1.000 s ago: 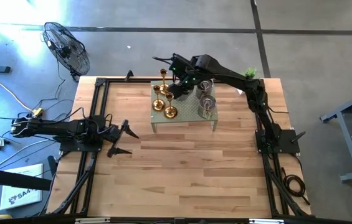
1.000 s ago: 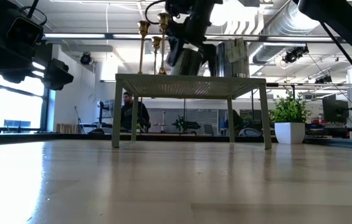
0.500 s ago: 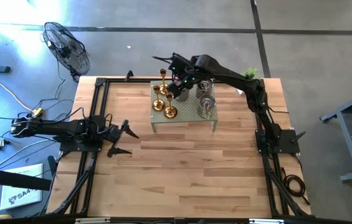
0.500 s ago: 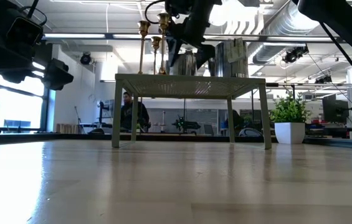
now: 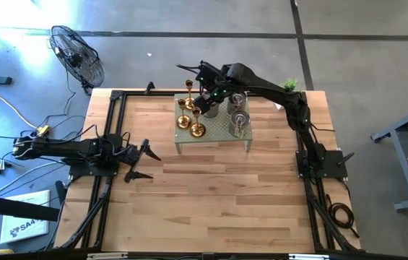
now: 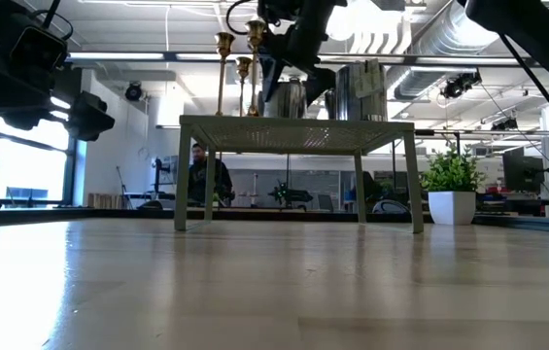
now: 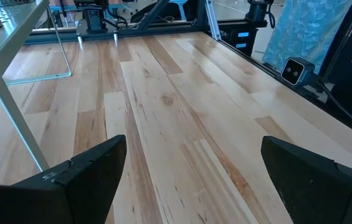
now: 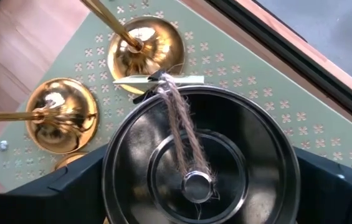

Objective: Pick & Place candle stick holders
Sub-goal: Put the silver scented candle on the shelf

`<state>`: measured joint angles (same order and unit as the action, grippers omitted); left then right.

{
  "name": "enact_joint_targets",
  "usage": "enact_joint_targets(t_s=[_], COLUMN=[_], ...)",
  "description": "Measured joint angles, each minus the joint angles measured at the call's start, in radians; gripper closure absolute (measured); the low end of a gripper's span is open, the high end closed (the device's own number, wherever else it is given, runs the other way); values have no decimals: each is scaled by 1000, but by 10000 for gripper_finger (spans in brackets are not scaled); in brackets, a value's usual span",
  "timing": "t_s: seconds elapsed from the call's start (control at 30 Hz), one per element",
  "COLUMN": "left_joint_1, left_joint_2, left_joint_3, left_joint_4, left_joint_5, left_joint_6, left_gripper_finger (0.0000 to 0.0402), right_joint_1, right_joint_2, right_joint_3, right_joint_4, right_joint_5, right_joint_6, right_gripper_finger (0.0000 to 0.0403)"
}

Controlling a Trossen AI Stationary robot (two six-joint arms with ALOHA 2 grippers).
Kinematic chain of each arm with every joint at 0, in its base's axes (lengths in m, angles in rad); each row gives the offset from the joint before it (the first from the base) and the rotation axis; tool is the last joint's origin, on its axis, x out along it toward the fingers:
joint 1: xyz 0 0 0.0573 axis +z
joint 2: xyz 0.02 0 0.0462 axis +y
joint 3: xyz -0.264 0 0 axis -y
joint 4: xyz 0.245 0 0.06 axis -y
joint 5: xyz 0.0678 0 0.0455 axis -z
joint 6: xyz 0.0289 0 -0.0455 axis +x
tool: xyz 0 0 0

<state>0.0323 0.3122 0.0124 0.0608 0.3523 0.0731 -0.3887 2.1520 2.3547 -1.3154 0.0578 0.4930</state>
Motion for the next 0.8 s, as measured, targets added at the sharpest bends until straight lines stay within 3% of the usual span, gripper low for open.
enact_joint_targets(t_s=[0.57, 0.8], left_joint_1=[0, 0], left_joint_2=[0, 0], left_joint_3=[0, 0], left_joint_4=[0, 0], left_joint_5=[0, 0], left_joint_6=[0, 0], left_gripper_finger=[35, 35], right_joint_1=[18, 31], right_joint_2=[-46, -84], right_joint_3=[1, 1], right_joint_4=[3, 53], right_joint_5=[25, 88], right_joint_6=[-7, -41], right_gripper_finger=[21, 24])
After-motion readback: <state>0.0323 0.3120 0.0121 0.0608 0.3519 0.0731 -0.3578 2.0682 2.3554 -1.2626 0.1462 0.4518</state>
